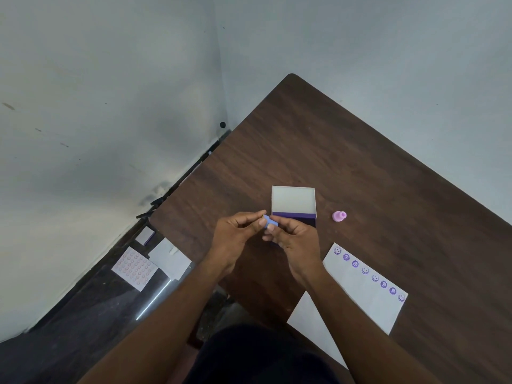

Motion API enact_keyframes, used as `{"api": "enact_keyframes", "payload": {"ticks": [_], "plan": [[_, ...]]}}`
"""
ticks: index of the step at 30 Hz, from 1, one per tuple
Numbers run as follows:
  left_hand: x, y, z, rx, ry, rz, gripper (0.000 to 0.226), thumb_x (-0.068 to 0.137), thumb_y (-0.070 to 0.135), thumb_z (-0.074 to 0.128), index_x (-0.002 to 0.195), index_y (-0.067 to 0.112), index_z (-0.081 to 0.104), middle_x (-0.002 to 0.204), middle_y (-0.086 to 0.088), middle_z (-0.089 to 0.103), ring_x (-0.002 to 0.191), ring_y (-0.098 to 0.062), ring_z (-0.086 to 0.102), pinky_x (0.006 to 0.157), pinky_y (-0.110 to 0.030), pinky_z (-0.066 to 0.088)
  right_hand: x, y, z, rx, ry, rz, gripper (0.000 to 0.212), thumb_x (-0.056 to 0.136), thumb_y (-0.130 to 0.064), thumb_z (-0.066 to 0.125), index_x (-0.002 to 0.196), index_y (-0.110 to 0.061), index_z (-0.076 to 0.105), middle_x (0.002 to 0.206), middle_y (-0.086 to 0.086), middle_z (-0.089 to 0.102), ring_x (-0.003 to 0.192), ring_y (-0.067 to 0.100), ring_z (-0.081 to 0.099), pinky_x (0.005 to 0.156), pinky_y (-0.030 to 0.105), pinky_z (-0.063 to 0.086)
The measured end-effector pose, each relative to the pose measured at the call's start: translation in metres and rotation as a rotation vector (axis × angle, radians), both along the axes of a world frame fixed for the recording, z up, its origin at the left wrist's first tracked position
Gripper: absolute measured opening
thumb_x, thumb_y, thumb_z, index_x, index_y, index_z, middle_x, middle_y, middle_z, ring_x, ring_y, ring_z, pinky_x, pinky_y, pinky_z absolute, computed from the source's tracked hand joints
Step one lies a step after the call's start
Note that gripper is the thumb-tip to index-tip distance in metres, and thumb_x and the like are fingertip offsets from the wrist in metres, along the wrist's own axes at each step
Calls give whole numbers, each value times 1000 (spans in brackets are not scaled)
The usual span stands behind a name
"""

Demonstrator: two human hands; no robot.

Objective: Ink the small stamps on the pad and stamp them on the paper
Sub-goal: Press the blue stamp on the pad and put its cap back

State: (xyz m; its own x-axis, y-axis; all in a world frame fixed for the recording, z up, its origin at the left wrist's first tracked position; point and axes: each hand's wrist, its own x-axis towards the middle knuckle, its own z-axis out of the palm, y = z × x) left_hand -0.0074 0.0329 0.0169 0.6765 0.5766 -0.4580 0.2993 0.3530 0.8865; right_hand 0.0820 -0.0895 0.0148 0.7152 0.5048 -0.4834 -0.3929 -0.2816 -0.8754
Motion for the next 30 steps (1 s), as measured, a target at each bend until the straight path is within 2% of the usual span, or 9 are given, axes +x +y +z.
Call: {"api": "enact_keyframes", "payload": {"ticks": [8,11,16,18,20,23,25,28,30], "plan": [[8,-2,-2,-39,1,31,33,81,21,74,114,15,71,107,5,74,100,-7,69,85,-19,54,7,4,2,8,31,-65,35,83,-14,76,118,-11,68,104,0,76,81,21,76,75,24,60],[11,-5,-2,96,77,58,36,81,30,74,114,17,71,106,7,73,96,-1,68,79,-12,52,5,3,1,-42,-11,-87,28,83,-18,76,111,-13,72,97,-3,77,75,20,75,74,24,60],[20,-16,0,362,190,-66,34,85,45,66,114,28,68,104,16,67,91,-2,65,74,-9,52,14,-10,1,-267,-242,1,21,85,-35,73,100,-21,73,89,-5,74,65,6,66,65,14,53],[28,-23,1,408,194,-142,34,87,44,65,115,26,68,105,11,67,92,-5,65,80,-16,54,24,-19,2,-408,-317,-7,31,83,-45,72,101,-21,72,94,-6,72,75,10,66,74,19,55],[36,-33,2,401,195,-202,30,89,44,62,112,26,69,105,10,68,93,-7,65,82,-22,56,35,-29,2,-535,-384,-25,39,83,-52,69,101,-18,73,93,-3,72,78,13,65,74,23,54],[45,-51,2,380,225,-261,28,91,45,58,111,27,67,109,9,68,96,-8,64,86,-26,56,50,-48,0,-608,-451,-79,34,85,-48,69,93,-15,73,85,2,74,65,9,59,61,16,44],[52,-63,1,402,245,-290,30,91,43,59,113,23,66,113,6,67,97,-8,62,88,-25,53,60,-62,-2,-673,-453,-118,32,87,-44,69,92,-13,72,85,4,74,64,9,57,63,19,45],[64,-74,0,458,241,-323,26,91,36,61,110,19,67,112,3,68,92,-4,58,82,-13,46,75,-81,-7,-758,-426,-156,34,87,-41,69,96,-9,72,88,7,73,74,16,62,74,30,53],[73,-78,0,495,229,-366,25,93,33,60,110,17,68,112,2,68,94,-6,59,81,-11,43,84,-91,-11,-773,-387,-157,30,87,-39,70,93,-10,72,82,4,70,70,14,61,70,28,51]]}}
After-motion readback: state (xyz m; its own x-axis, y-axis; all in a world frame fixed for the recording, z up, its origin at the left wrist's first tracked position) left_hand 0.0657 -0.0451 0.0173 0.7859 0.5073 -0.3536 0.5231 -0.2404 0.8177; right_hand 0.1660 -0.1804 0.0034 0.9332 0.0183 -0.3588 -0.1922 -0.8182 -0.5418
